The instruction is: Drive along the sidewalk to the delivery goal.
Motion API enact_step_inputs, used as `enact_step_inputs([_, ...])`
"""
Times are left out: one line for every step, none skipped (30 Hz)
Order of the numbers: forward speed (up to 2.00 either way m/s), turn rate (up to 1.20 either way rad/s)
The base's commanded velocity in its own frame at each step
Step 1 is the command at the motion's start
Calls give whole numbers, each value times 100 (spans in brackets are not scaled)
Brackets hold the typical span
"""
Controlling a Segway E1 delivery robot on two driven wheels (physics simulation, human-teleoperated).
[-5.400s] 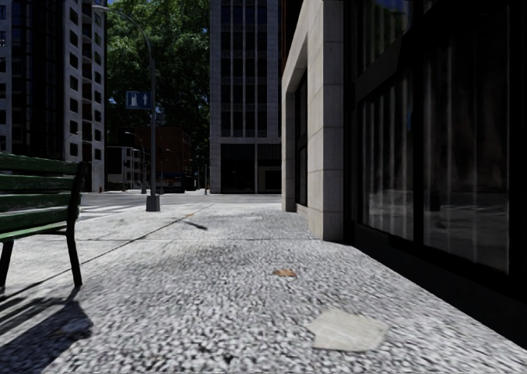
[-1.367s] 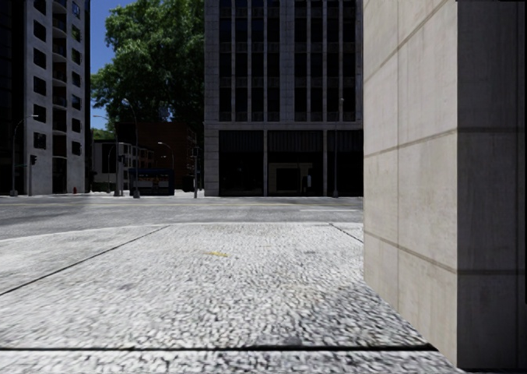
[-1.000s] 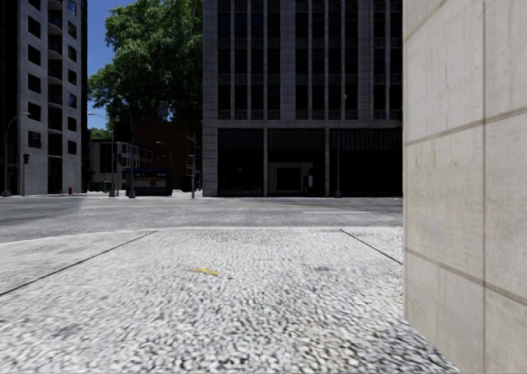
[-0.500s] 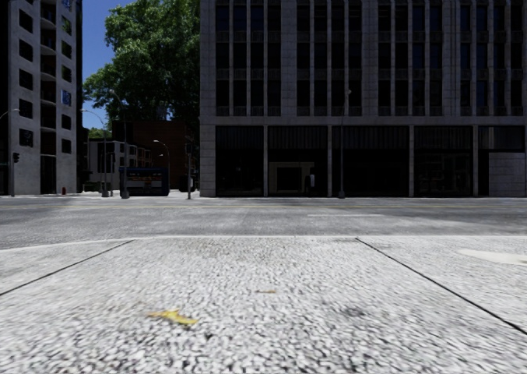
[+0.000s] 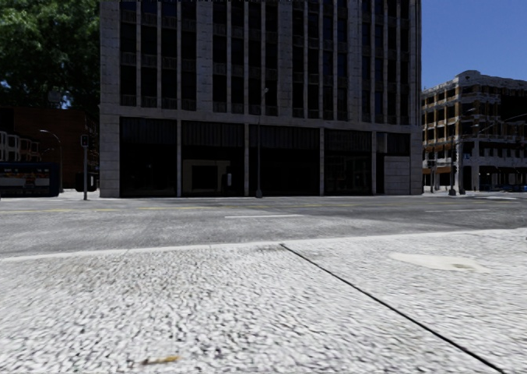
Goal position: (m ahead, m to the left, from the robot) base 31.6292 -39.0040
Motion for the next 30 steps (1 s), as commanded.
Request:
enact_step_inputs([114,-120])
enact_step_inputs([114,-120])
enact_step_inputs([114,-120])
enact_step_inputs([116,-120])
enact_step_inputs([125,-120])
enact_step_inputs([137,-120])
enact_step_inputs([137,-120])
enact_step_inputs([150,-120])
enact_step_inputs([154,-120])
enact_step_inputs([155,-120])
enact_step_inputs([155,-114])
enact_step_inputs([155,-114])
enact_step_inputs([157,-103])
enact_step_inputs([159,-93])
enact_step_inputs([159,-93])
enact_step_inputs([159,-86])
enact_step_inputs([159,-85])
enact_step_inputs([160,-85])
enact_step_inputs([160,-85])
enact_step_inputs([160,-85])
enact_step_inputs([161,-85])
enact_step_inputs([161,-85])
enact_step_inputs([161,-85])
enact_step_inputs([162,-85])
enact_step_inputs([162,-85])
enact_step_inputs([162,-85])
enact_step_inputs([162,-85])
enact_step_inputs([162,-85])
enact_step_inputs([162,-85])
enact_step_inputs([162,-85])
